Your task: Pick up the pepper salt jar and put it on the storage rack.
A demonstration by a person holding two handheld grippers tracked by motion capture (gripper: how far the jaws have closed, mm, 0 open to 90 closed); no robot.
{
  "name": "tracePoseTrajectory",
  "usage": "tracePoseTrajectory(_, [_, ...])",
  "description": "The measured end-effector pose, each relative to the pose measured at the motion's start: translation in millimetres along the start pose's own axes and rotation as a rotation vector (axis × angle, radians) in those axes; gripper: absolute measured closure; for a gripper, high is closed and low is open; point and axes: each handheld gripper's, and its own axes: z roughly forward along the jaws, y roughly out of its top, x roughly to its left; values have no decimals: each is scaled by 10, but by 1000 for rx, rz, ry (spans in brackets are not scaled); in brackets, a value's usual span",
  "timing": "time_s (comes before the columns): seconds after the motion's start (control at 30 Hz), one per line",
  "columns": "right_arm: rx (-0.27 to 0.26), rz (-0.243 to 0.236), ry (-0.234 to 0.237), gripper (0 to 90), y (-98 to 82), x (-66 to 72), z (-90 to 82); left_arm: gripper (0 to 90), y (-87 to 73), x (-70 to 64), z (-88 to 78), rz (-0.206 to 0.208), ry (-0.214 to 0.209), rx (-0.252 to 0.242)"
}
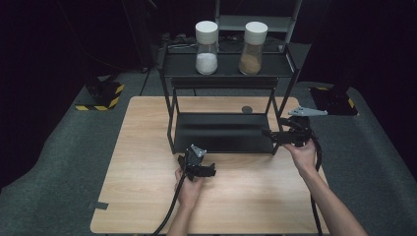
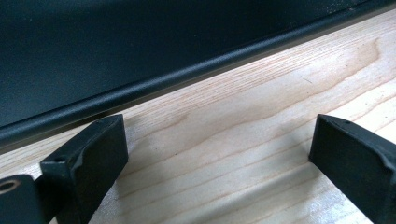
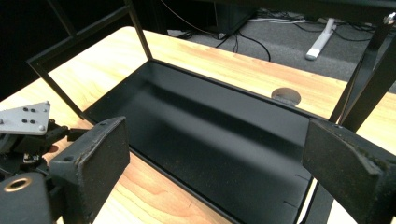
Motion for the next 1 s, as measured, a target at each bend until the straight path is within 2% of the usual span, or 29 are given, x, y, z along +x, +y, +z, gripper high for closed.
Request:
tracePoseTrajectory(0.17, [11, -4, -7, 73, -42, 18, 25, 44, 1, 0, 0, 0, 0, 0])
tracePoseTrajectory(0.3, [17, -34, -28, 73, -73, 74, 43, 44, 0, 0, 0, 0, 0, 0])
tracePoseTrajectory(0.47, [21, -45, -37, 73, -116, 106, 70, 44, 1, 0, 0, 1, 0, 0])
tracePoseTrajectory(1.0, [44, -25, -34, 73, -327, 122, 190, 44, 1, 0, -1, 1, 0, 1])
